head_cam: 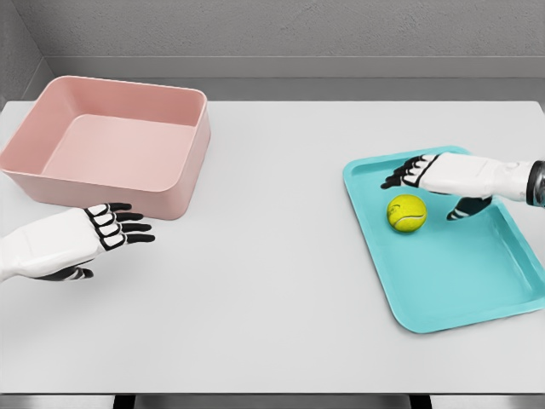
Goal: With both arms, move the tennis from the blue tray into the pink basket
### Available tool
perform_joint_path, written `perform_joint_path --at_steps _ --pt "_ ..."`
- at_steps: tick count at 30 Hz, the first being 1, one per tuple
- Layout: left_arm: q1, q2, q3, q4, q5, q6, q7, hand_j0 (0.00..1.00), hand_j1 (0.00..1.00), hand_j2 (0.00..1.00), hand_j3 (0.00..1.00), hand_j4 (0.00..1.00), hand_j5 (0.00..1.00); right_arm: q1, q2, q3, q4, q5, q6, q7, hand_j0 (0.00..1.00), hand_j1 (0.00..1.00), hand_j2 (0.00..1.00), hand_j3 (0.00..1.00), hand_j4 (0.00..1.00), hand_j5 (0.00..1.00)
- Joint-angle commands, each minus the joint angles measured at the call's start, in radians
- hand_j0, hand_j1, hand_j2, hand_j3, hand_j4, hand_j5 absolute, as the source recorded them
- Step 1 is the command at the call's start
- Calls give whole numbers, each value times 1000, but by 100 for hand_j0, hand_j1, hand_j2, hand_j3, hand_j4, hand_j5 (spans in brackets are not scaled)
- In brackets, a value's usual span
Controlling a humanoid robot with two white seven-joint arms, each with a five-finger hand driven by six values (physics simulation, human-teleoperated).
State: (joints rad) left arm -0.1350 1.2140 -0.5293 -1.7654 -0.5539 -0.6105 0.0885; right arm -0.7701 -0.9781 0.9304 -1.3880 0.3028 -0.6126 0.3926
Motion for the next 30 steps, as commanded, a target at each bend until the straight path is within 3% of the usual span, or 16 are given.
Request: perform_joint_path --at_steps 1,14,30 --pt "0 1 0 0 6 0 1 100 100 100 100 100 100 0 27 4 1 -7 2 6 100 100 100 100 100 100" --pt "0 -1 0 0 5 0 1 100 100 100 100 100 100 2 70 42 66 -7 2 20 100 100 100 100 100 100" --pt "-2 -2 0 0 5 0 1 100 100 100 100 100 100 2 73 50 78 -11 2 22 86 86 86 86 86 86"
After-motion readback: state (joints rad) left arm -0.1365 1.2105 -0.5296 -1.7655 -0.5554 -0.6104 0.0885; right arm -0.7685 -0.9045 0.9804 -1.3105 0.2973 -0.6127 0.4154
